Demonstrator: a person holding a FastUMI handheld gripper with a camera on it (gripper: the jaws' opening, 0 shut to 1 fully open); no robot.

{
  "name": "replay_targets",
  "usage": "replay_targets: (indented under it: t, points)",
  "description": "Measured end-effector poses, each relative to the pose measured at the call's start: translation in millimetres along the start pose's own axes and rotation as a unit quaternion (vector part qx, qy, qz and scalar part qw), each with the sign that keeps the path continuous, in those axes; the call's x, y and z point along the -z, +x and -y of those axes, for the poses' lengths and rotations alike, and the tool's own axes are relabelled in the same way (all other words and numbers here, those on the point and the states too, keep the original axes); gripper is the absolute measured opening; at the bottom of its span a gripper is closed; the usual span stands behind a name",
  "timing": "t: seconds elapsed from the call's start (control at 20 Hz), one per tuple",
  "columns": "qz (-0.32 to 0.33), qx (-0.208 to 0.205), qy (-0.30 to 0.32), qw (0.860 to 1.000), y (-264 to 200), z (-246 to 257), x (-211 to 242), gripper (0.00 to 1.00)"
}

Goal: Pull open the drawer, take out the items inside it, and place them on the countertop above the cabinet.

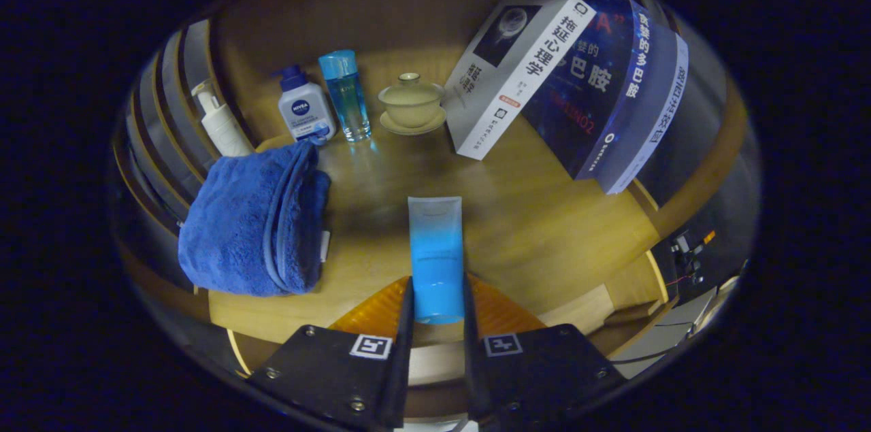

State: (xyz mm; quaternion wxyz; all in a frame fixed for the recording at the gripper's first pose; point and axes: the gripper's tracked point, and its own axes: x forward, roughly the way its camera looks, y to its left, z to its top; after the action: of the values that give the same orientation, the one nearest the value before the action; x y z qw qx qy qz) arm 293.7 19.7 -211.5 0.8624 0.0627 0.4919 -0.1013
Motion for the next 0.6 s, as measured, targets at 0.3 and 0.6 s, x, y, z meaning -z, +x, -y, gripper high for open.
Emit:
replay_targets:
  t: [0.3, 0.6]
  points:
    - [0.033, -0.032, 0.032, 0.998, -10, -4, -5, 0.41]
    - [0.137, -0.094, 0.045, 0.985, -48, -22, -19, 0.72]
